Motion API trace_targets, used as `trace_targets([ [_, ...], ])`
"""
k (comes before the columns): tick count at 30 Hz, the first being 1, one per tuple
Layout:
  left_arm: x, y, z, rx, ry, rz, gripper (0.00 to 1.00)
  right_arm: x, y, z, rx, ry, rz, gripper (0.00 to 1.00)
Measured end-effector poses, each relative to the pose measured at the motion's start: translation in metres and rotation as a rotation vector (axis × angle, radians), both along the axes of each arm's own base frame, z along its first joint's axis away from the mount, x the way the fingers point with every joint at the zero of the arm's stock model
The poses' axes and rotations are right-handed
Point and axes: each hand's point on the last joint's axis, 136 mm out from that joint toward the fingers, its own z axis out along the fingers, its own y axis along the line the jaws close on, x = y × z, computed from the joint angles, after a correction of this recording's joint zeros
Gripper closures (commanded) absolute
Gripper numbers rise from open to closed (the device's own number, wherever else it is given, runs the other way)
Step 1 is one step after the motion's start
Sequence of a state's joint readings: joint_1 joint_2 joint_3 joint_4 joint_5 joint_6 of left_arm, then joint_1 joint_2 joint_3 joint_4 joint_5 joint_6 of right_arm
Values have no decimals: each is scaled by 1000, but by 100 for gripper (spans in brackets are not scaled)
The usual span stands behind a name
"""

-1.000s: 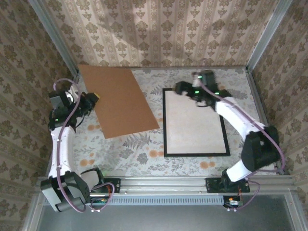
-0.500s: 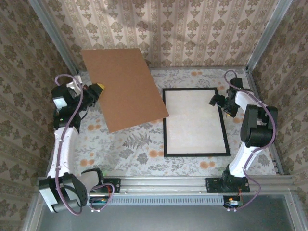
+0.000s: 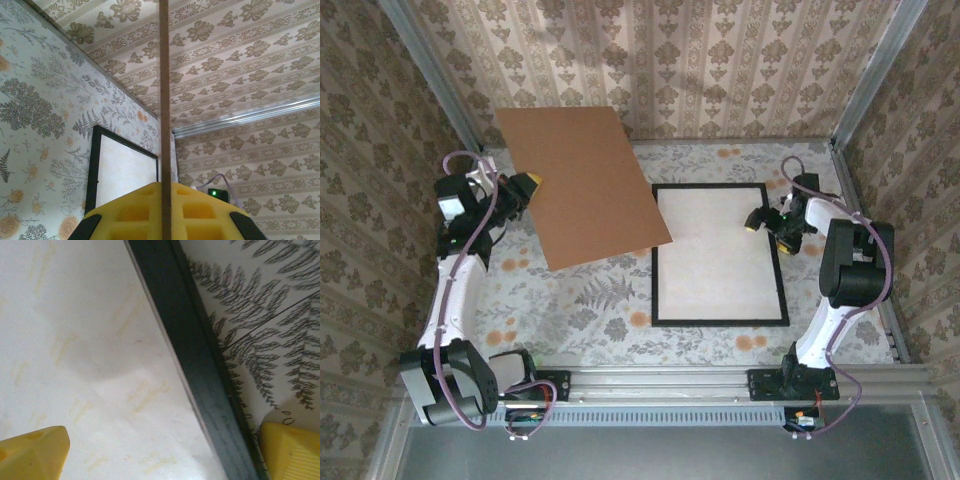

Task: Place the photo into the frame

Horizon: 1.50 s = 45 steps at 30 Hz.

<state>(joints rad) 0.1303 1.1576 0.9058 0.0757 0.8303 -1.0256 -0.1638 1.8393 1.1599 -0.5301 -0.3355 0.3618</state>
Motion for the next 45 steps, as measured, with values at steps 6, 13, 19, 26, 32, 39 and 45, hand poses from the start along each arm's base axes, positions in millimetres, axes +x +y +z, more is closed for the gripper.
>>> trace_targets([
  [6,-2,-3,-10,12,16,-11,100,1,59,5,70,-30,137,3],
  [13,-15,-23,-46,49,100,-70,100,-2,139,16,190,-60,298,4],
  [19,-28,-72,-66,72,131,-211,100,9,125,40,186,-122,254,2],
  [26,-23,-112,-102,44,211,-333,100,22,75,85,59,-260,156,2],
  [32,-10,-130,-131,11,267,-356,100,20,69,83,15,-251,159,2],
  [39,-12,-149,-145,7,287,-402,100,19,69,81,2,-252,174,3],
  [45,-11,-150,-155,10,304,-406,100,19,69,81,1,-253,177,2],
])
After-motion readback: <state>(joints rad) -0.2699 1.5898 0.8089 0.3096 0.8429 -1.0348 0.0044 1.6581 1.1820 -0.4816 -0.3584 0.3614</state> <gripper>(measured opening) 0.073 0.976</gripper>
